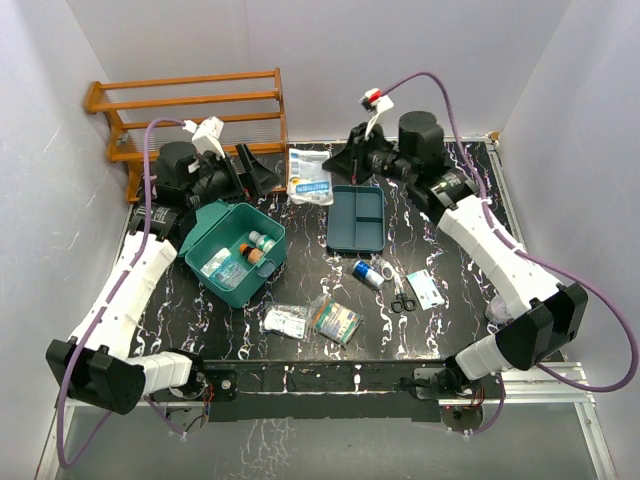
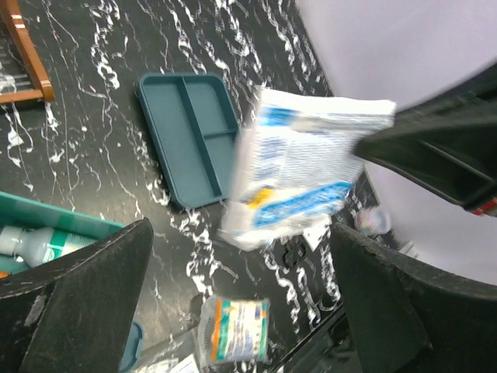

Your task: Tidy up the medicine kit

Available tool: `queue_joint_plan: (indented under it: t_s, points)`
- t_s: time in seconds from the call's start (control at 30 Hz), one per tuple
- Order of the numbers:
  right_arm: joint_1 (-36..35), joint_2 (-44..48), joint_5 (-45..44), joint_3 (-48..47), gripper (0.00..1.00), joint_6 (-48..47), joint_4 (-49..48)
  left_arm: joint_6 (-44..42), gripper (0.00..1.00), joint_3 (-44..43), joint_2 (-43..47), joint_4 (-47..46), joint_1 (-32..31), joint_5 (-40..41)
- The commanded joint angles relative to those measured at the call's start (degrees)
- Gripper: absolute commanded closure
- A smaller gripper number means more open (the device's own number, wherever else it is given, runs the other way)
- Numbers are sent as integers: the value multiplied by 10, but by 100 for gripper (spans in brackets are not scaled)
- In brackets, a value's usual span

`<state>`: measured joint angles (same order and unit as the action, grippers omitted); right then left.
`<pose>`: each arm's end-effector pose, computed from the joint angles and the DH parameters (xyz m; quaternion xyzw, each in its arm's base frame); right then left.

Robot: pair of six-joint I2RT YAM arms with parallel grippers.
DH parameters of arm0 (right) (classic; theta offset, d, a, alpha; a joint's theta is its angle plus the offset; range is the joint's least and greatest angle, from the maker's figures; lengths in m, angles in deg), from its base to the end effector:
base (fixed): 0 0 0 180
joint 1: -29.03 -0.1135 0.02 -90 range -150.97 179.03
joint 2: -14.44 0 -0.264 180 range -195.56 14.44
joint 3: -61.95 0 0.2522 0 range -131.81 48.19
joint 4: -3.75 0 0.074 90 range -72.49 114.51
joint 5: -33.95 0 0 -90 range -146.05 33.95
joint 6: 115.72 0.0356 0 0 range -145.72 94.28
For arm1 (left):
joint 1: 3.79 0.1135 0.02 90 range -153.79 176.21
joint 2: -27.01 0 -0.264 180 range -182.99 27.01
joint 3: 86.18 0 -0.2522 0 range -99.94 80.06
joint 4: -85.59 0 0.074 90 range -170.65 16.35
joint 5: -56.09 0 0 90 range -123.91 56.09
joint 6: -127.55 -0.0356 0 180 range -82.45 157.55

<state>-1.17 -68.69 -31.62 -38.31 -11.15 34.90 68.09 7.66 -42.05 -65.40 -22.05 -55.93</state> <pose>0.2801 0.1801 0.4241 -0.2338 0.7454 0.3833 0.4928 0.2536 -0.0977 0.4121 0.0381 0.7709 -0.3905 0.5018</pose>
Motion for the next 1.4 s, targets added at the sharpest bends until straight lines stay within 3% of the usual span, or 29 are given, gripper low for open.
queue_joint_plan:
  t_s: [0.0,0.13,0.33,0.53,0.9,1.13,1.27,1.37]
  points:
    - [58,-7,167,-34,100,24,-50,62,13,-20,-14,-95,31,-170]
    - [73,-16,223,-33,100,42,-69,110,20,-14,-34,-171,31,-232]
    - [75,-27,272,-24,100,75,-114,128,25,-5,-59,-196,30,-239]
    - [75,-43,287,-24,100,103,-144,142,37,8,-69,-209,30,-235]
    - [75,-57,279,-7,100,125,-164,148,74,37,-58,-219,27,-242]
    - [76,-49,227,14,75,95,-128,127,100,48,-38,-185,28,-178]
    - [75,-51,160,15,57,90,-94,130,100,62,-17,-154,28,-115]
    - [75,-51,116,17,51,88,-74,121,100,64,5,-82,28,-31]
